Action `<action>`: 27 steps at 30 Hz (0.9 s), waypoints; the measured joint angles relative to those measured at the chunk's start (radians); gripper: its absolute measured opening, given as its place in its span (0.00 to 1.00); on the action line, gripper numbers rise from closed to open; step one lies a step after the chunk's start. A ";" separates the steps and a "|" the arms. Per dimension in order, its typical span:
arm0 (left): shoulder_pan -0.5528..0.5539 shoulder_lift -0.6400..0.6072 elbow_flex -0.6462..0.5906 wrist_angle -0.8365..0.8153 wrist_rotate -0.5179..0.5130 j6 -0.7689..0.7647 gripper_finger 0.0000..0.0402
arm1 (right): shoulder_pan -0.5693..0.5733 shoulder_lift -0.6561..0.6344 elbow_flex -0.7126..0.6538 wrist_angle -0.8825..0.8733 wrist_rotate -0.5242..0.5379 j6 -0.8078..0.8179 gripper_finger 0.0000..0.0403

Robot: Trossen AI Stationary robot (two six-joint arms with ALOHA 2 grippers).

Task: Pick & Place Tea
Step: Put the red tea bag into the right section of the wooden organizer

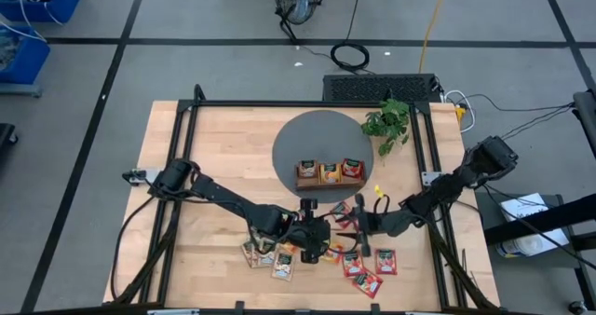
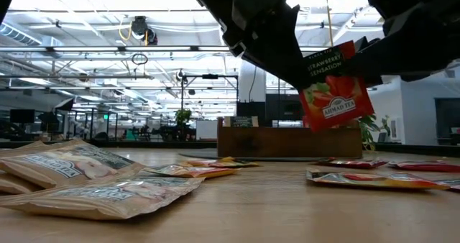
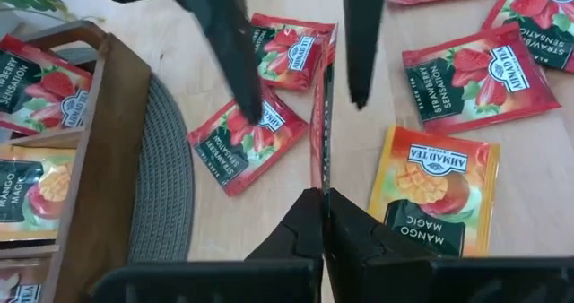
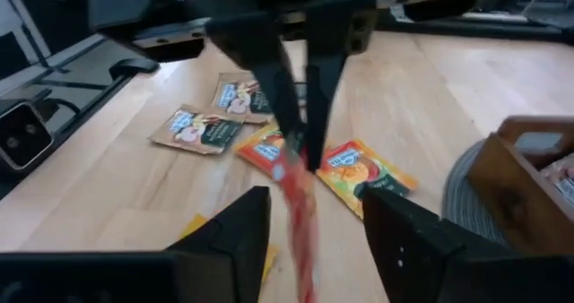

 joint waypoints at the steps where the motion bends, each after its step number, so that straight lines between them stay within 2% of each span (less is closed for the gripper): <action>1: 0.000 0.000 0.000 -0.003 0.000 0.000 0.01 | 0.003 0.000 0.000 0.008 -0.004 -0.018 0.37; 8: 0.001 0.000 0.000 -0.021 0.009 -0.006 0.01 | 0.000 -0.007 0.055 -0.041 -0.115 -0.105 0.34; 10: 0.001 0.001 0.000 -0.023 0.017 -0.009 0.01 | -0.015 -0.007 0.098 -0.121 -0.135 -0.094 0.34; 16: 0.001 0.002 0.000 -0.027 0.017 -0.010 0.01 | -0.063 -0.007 0.275 -0.554 -0.153 0.006 0.33; 22: 0.002 0.002 0.000 -0.049 0.016 -0.013 0.01 | -0.080 -0.007 0.382 -0.750 -0.156 0.031 0.30; 27: 0.002 0.002 0.000 -0.056 0.016 -0.018 0.01 | -0.080 -0.007 0.428 -0.862 -0.166 0.041 0.24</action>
